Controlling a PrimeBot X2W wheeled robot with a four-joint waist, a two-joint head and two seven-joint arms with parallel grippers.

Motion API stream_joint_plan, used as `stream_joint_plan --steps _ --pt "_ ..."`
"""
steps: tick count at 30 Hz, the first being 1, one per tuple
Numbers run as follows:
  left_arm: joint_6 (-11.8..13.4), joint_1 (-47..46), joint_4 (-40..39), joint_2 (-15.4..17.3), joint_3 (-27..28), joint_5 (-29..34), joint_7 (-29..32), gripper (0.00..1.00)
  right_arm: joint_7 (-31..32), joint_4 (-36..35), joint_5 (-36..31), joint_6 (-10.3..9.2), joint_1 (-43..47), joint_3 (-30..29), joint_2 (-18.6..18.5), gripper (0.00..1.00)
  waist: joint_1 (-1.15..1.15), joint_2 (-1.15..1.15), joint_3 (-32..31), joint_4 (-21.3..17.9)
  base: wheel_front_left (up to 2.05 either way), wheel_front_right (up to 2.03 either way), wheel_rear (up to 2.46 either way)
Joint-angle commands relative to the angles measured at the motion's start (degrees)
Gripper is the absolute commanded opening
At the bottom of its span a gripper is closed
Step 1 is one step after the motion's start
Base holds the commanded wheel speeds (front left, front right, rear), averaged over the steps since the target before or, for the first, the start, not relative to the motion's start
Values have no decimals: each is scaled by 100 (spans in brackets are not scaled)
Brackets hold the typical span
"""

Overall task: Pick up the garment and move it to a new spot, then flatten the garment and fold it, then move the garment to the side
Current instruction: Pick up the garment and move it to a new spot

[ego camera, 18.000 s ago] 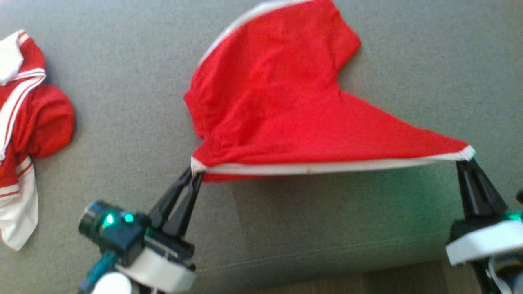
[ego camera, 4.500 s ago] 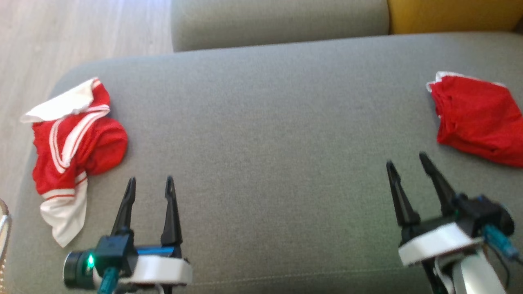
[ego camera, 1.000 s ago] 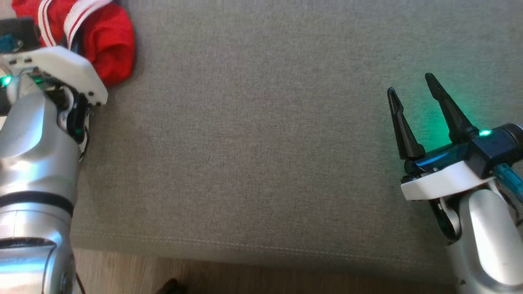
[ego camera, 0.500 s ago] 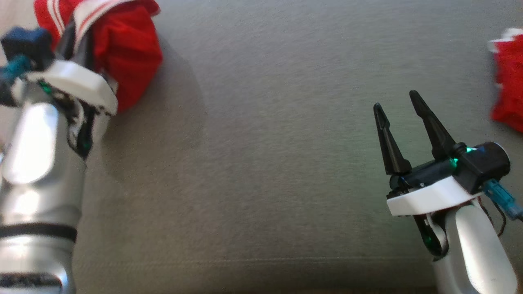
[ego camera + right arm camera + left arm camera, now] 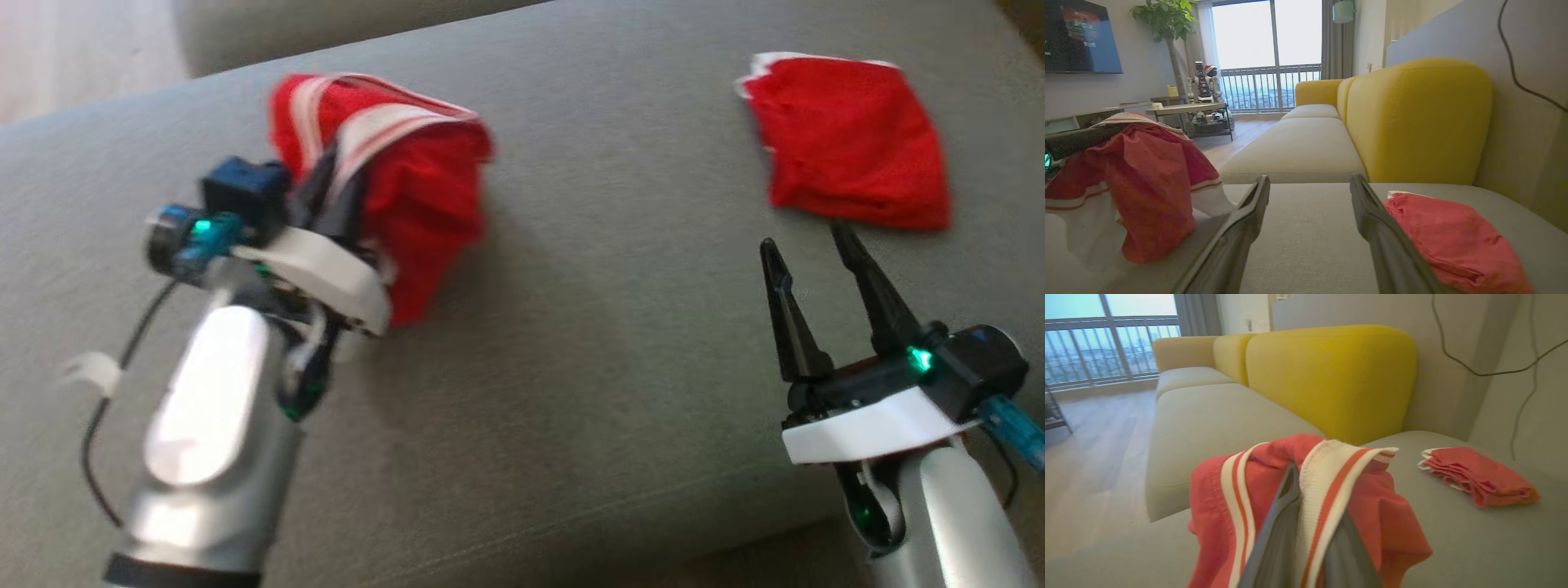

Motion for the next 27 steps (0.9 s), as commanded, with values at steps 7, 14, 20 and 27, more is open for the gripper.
stream_joint_plan --steps 7,14,20,27 --pt "180 -63 -634 -314 -284 -102 324 0 -37 -345 191 -2 -176 171 42 100 1 0 316 -619 0 0 0" --pt "187 -131 11 -460 -1039 -9 519 0 -37 -252 375 -2 -340 348 42 100 1 0 749 -745 0 0 0" --pt "200 -242 292 -494 -1470 -154 102 100 -37 -159 384 -2 -406 396 42 100 1 0 715 -606 0 0 0" --pt "648 94 -88 -485 -1501 -248 -620 100 -37 19 348 -2 -216 475 42 100 1 0 186 -172 0 0 0"
